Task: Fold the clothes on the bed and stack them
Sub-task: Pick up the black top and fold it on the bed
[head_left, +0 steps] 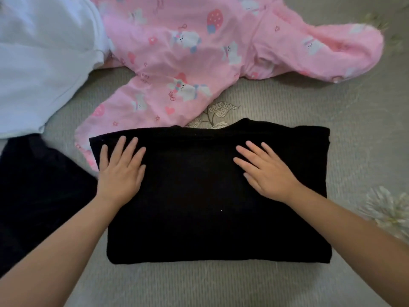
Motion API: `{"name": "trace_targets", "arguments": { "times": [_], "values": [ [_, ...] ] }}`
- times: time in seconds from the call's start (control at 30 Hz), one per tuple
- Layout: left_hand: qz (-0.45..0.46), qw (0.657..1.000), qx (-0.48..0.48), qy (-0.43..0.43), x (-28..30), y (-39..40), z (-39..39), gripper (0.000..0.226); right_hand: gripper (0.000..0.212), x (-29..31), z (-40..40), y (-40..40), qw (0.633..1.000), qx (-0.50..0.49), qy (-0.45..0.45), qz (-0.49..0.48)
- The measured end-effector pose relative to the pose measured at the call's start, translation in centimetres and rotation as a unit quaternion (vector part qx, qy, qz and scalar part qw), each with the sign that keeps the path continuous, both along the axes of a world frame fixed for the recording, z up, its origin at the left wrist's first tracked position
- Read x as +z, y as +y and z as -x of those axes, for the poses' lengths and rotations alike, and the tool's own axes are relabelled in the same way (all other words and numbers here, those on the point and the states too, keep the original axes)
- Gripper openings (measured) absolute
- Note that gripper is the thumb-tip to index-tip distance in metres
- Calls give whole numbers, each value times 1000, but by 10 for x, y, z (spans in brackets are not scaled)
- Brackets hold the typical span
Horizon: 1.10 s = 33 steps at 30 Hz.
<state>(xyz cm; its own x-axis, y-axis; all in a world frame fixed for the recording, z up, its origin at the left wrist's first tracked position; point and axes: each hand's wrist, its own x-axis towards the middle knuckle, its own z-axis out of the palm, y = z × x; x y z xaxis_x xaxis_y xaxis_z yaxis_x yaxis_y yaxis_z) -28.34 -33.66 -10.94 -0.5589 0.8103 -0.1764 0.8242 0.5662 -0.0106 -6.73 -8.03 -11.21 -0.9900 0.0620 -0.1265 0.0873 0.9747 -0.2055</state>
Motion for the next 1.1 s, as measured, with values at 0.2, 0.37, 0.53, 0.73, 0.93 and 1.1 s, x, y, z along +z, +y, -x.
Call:
{"name": "trace_targets", "arguments": {
  "times": [0.2,0.37,0.53,0.73,0.93,1.1],
  "values": [
    [52,974,195,-99,-17,-1,25,51,50,-27,18,43,969,-224,-103,-5],
    [-7,989,130,-72,-3,-3,-6,54,56,-10,5,30,965,-251,-80,5],
    [35,988,-23,-147,13,-50,-93,75,58,7,-68,-56,995,-80,-54,34],
    [116,981,27,-156,9,-107,-124,70,76,4,-125,-101,985,-20,-172,1],
    [115,982,63,-138,-6,-94,-126,76,70,-6,-120,-97,977,-100,-189,-13],
    [219,962,32,-159,10,-112,-168,84,68,6,-150,-102,963,-94,-251,-28]
  ]
}}
